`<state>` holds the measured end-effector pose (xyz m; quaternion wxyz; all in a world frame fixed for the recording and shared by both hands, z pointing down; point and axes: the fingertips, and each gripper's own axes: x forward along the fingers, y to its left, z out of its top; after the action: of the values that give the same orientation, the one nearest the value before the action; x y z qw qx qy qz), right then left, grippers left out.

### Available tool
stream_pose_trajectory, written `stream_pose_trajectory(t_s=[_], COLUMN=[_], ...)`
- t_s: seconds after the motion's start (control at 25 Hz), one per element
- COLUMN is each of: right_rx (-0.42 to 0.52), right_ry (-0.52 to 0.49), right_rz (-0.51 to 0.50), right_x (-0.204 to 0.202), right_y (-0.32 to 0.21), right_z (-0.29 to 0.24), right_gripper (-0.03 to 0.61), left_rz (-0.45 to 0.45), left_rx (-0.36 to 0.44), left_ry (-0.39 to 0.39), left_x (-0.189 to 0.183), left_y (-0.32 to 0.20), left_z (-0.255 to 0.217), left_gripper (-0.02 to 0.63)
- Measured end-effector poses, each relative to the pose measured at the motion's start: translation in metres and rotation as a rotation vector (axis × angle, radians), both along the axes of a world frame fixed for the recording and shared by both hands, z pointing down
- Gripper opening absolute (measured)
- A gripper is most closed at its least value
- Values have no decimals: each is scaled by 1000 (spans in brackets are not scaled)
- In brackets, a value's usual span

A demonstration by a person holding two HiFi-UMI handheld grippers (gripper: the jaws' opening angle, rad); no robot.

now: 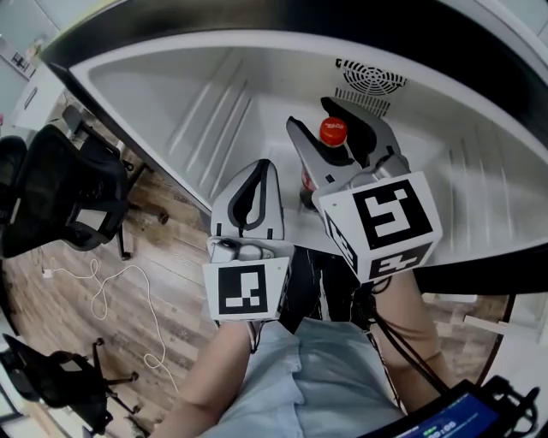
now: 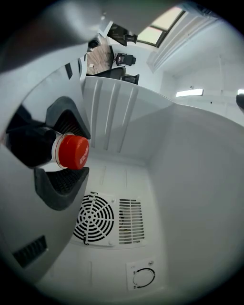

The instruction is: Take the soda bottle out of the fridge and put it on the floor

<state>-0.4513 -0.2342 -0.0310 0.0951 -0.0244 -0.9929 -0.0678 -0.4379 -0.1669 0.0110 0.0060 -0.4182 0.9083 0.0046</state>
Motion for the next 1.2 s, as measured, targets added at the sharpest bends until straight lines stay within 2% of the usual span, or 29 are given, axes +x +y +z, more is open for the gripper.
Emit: stream_pose_trajectory(t_s=[0.36,0.68,1.2], right_rx=[41,43,44], right_ry=[55,56,62], right_rz=[-27,-6,79], right_x=[-4,10,65], right_y=[4,8,44], right_z=[1,-6,-39], right_gripper=[137,106,100], left_rz=[-33,-33,110], left_rx=[-1,3,12], left_ry=[12,22,17], left_x=[-4,2,39], left_y=[12,25,46], left_z=[-10,-16,-59], left_gripper=[11,11,11])
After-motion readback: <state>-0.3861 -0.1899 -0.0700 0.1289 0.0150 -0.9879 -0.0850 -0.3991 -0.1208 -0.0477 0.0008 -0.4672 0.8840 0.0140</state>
